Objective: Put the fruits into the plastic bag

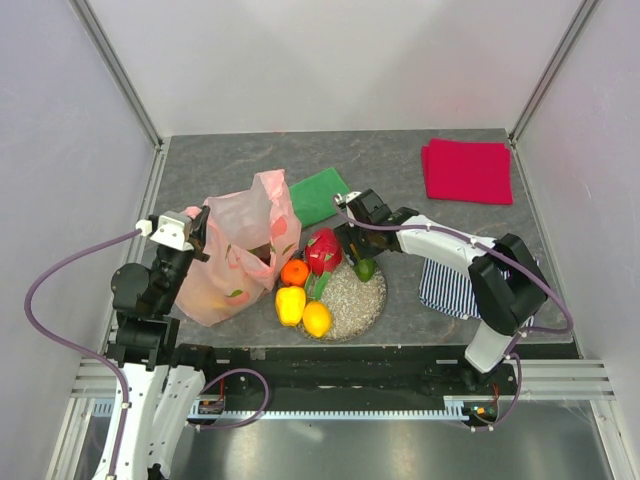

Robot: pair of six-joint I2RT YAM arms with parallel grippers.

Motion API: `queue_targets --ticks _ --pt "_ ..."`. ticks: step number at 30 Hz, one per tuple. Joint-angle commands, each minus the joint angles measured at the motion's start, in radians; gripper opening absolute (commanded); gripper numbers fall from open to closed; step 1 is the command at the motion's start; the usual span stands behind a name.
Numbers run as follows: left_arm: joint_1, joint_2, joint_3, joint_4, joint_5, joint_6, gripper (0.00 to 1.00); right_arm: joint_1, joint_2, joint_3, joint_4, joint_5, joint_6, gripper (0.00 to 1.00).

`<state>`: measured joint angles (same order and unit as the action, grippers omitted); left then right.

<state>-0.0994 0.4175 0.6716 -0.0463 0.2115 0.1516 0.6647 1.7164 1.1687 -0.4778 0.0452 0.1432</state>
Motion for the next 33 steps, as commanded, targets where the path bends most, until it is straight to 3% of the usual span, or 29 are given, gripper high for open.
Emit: queue_targets --ticks 1,6,10,13,15,19,23,27,33 --pt "0.004 -0.008 -0.003 0.042 -0.011 0.034 0.01 0.001 0.02 -0.009 0.053 -0.011 -0.01 0.72" --pt "0.004 -0.019 -0.007 0.042 -0.023 0.034 0.02 0.001 0.02 -0.006 0.025 0.057 0.018 0.49" --pt "0.004 -0.022 -0.01 0.042 -0.02 0.028 0.01 -0.001 -0.105 0.028 -0.056 0.276 0.038 0.26" --pt "0.004 -0.02 -0.009 0.043 -0.012 0.025 0.01 -0.001 -0.224 0.095 -0.099 0.328 0.039 0.18" --pt "0.004 -0.019 -0.009 0.043 -0.011 0.025 0.02 0.004 -0.329 0.129 -0.039 0.268 0.048 0.13" --pt "0.004 -0.022 -0.01 0.042 -0.007 0.022 0.02 0.076 -0.486 0.077 0.282 0.058 0.067 0.09" --pt "0.004 -0.032 -0.013 0.042 -0.012 0.019 0.02 0.28 -0.476 0.054 0.62 -0.031 -0.007 0.06" --pt "0.004 -0.04 -0.02 0.068 -0.02 0.017 0.01 0.372 -0.327 0.13 0.709 -0.119 -0.056 0.04" --pt "0.004 -0.045 -0.021 0.068 -0.011 0.011 0.02 0.415 -0.112 0.321 0.622 -0.051 -0.16 0.02"
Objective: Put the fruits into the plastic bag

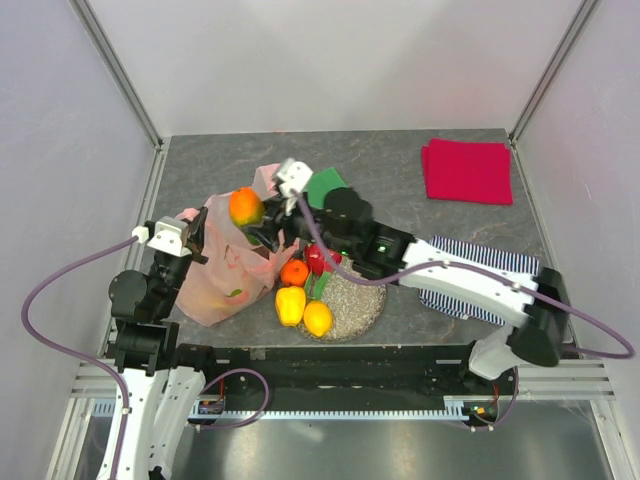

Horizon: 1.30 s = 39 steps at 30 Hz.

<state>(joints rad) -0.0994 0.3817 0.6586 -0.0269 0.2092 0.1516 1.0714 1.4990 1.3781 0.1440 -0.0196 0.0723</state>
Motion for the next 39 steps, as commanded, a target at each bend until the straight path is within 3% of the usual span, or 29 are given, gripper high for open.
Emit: queue_targets --ticks 1,9,19,22,23,25,26,29,34,35,36,39 --pt "0.004 -0.01 -0.008 0.048 -0.007 0.012 0.02 0.009 0.13 0.155 -0.029 0.042 -0.098 0.02" --pt "0.004 -0.012 -0.01 0.048 -0.002 0.013 0.02 0.009 0.4 0.394 -0.29 0.023 -0.152 0.02" --pt "0.004 -0.007 -0.01 0.048 0.007 0.012 0.01 0.007 0.44 0.334 -0.44 -0.016 -0.105 0.07" --pt "0.004 -0.006 -0.011 0.048 0.007 0.011 0.01 0.007 0.501 0.409 -0.486 -0.003 -0.101 0.17" --pt "0.004 -0.004 -0.011 0.048 0.007 0.011 0.01 0.005 0.532 0.43 -0.498 0.004 -0.098 0.28" --pt "0.004 -0.006 -0.013 0.048 0.007 0.011 0.01 0.005 0.553 0.478 -0.532 0.007 -0.098 0.37" --pt "0.004 -0.007 -0.013 0.048 0.007 0.009 0.02 0.005 0.561 0.483 -0.537 0.009 -0.098 0.48" --pt "0.004 -0.006 -0.013 0.05 0.007 0.009 0.01 0.004 0.546 0.477 -0.537 0.009 -0.101 0.63" --pt "0.004 -0.003 -0.011 0.05 0.01 0.008 0.02 0.002 0.517 0.463 -0.534 0.001 -0.109 0.75" --pt "0.004 -0.003 -0.013 0.05 0.012 0.008 0.02 0.002 0.509 0.463 -0.532 -0.003 -0.109 0.84" --pt "0.004 -0.003 -0.014 0.05 0.012 0.008 0.02 -0.002 0.503 0.457 -0.526 -0.008 -0.109 0.87" --pt "0.004 -0.004 -0.013 0.05 0.012 0.006 0.02 -0.001 0.462 0.431 -0.492 -0.008 -0.101 0.89"
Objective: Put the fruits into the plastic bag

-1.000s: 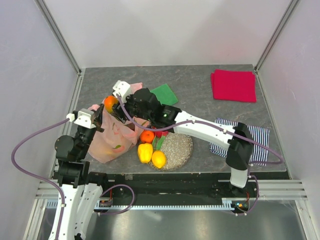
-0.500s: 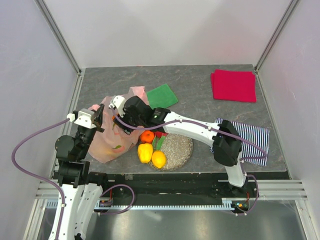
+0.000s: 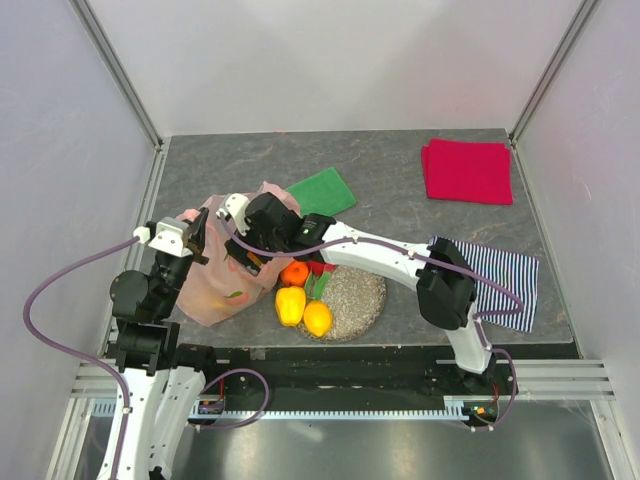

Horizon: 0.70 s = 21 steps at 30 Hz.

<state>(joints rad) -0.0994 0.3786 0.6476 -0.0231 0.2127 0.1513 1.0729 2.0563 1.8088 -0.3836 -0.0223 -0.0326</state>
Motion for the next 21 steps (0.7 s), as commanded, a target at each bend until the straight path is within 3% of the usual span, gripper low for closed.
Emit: queue_targets --ticks 1,5,9,11,16,21 --pt "0.004 -0.001 -0.002 0.046 0.007 0.008 0.02 -0.004 -0.134 -0.014 0.051 -0.008 0.011 0.89" --pt "0.004 -0.003 -0.003 0.046 -0.012 0.008 0.02 -0.004 -0.306 -0.138 0.194 -0.044 0.023 0.88" --pt "0.004 -0.007 -0.005 0.048 -0.03 0.007 0.02 -0.005 -0.557 -0.432 0.495 -0.116 0.033 0.88" --pt "0.004 -0.004 -0.005 0.048 -0.029 0.007 0.02 -0.005 -0.685 -0.511 0.552 -0.116 0.071 0.89" --pt "0.004 0.0 -0.003 0.048 -0.027 0.007 0.02 -0.007 -0.795 -0.627 0.413 -0.049 0.125 0.91" --pt "0.004 0.005 -0.005 0.046 -0.026 0.005 0.02 -0.002 -0.782 -0.738 0.179 0.047 0.238 0.92"
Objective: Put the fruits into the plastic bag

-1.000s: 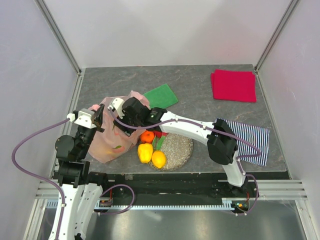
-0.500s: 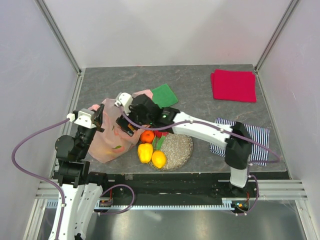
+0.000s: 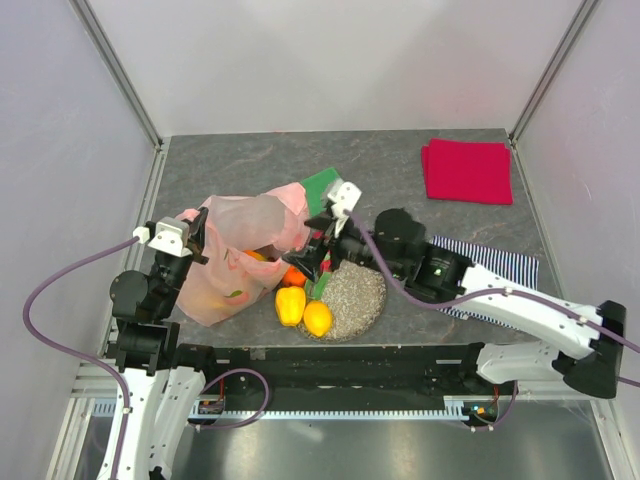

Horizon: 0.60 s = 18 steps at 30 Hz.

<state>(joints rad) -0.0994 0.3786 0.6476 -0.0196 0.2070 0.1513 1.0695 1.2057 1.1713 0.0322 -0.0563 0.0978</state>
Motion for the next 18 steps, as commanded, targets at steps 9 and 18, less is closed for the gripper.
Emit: queue_targets --ticks 9,18 --pt "0.004 0.009 -0.003 0.041 -0.021 0.004 0.02 0.064 0.173 -0.18 -0.342 0.174 0.281 0.89" --pt "0.004 0.009 -0.003 0.038 -0.024 0.005 0.02 0.113 0.336 -0.141 -0.386 0.193 0.325 0.88"
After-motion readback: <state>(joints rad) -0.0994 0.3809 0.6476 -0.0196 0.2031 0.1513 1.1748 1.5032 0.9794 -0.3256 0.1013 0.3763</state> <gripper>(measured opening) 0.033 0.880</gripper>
